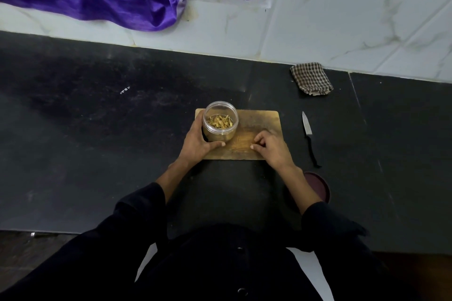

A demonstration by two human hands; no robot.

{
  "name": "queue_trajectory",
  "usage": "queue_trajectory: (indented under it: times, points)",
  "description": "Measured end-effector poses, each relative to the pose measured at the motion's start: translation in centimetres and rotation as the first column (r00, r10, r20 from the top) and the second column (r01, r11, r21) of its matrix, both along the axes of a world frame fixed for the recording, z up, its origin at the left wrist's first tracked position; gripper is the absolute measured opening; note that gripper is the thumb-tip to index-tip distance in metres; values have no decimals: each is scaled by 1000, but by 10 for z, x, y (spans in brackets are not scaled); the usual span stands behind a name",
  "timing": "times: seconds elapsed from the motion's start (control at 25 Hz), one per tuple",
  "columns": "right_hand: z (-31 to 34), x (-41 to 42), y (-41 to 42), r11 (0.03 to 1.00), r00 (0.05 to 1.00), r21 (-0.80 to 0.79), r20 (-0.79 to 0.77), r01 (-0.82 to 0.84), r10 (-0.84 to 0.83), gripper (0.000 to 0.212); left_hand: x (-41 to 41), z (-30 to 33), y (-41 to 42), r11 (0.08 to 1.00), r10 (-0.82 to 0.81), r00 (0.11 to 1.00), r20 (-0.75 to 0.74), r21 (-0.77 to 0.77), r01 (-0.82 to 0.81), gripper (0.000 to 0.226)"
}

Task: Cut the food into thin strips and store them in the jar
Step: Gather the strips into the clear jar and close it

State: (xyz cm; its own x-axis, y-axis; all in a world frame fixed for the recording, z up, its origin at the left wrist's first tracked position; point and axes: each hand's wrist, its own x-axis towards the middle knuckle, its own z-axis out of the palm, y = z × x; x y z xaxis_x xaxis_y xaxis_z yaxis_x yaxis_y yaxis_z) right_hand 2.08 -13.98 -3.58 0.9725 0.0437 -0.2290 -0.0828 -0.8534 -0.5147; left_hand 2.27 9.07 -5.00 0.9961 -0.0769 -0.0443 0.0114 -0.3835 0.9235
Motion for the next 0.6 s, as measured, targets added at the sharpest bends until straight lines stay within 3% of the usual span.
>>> queue_trajectory:
  times: [0.28,0.44,0.6]
  points:
    - [6,-3,10,995,999,-93,12,-43,44,7,0,-1,-1,1000,1,1000,14,6,-1,96]
    - [28,4,24,992,995,116,77,54,-64,16,-1,2,1,1000,-3,1000,29,1,3,93]
    - [70,18,46,946,967,323,237,11,-92,12,-1,2,1,1000,-6,1000,22,16,6,91]
